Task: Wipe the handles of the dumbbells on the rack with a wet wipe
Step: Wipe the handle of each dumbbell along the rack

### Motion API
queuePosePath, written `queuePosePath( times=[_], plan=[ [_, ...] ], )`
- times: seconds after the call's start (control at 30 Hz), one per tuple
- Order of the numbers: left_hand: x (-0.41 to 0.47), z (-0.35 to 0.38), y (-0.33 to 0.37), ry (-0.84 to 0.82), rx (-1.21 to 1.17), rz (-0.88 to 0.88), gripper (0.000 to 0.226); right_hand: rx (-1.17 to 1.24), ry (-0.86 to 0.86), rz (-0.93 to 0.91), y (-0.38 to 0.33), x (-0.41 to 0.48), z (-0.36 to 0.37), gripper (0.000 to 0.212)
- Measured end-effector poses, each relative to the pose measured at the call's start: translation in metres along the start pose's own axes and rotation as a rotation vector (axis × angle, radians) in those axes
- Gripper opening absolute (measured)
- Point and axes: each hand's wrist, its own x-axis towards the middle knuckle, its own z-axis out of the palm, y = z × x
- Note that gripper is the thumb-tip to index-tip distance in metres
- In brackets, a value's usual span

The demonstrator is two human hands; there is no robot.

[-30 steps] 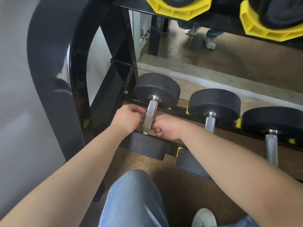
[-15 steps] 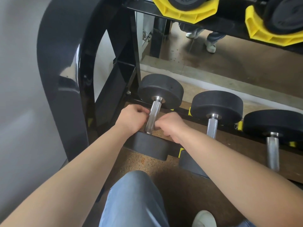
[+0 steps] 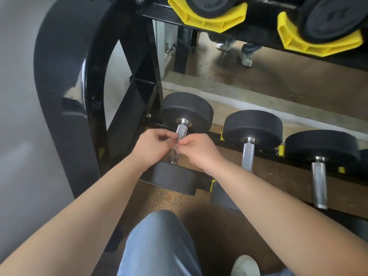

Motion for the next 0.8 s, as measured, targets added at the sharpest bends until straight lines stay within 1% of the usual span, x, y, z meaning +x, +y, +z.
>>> queuePosePath(
  times=[0.07,0.13,0.2,0.27,0.33,0.4,0.5,0.57,0.67,0.73,0.8],
  plan=[
    [0.000,-0.003,0.002,-0.044,-0.049,0.056,0.016,0.240,0.004,0.077,-0.003,0.003,-0.001,0.017],
    [0.002,-0.008,0.005,-0.096,-0.126,0.052,0.016,0.363,-0.028,0.136,-0.003,0.005,0.001,0.008],
    [0.004,-0.011,0.010,-0.117,-0.196,0.004,0.015,0.422,-0.030,0.156,0.000,0.008,0.003,0.004],
    [0.012,-0.011,0.009,-0.046,-0.168,-0.044,0.013,0.340,0.013,0.128,0.003,0.014,0.001,0.003],
    [0.025,-0.006,0.007,0.065,-0.060,-0.077,0.011,0.153,0.061,0.064,0.006,0.020,-0.002,0.005],
    [0.038,0.002,0.010,0.123,0.025,-0.072,0.011,0.067,0.105,0.050,0.012,0.025,-0.006,0.011],
    [0.048,0.009,0.018,0.099,0.140,-0.062,0.005,0.062,0.112,0.137,0.025,0.027,-0.012,0.016],
    [0.049,0.008,0.019,0.087,0.232,-0.064,0.008,0.045,0.090,0.178,0.030,0.027,-0.013,0.017],
    [0.042,-0.002,0.011,0.004,0.387,-0.096,0.002,0.005,0.041,0.152,0.030,0.023,-0.012,0.017],
    [0.040,-0.010,0.004,-0.076,0.457,-0.119,0.006,-0.055,-0.006,0.116,0.026,0.022,-0.008,0.018],
    [0.045,-0.011,0.004,-0.064,0.446,-0.108,0.009,-0.087,-0.034,0.089,0.023,0.022,-0.007,0.025]
  ],
)
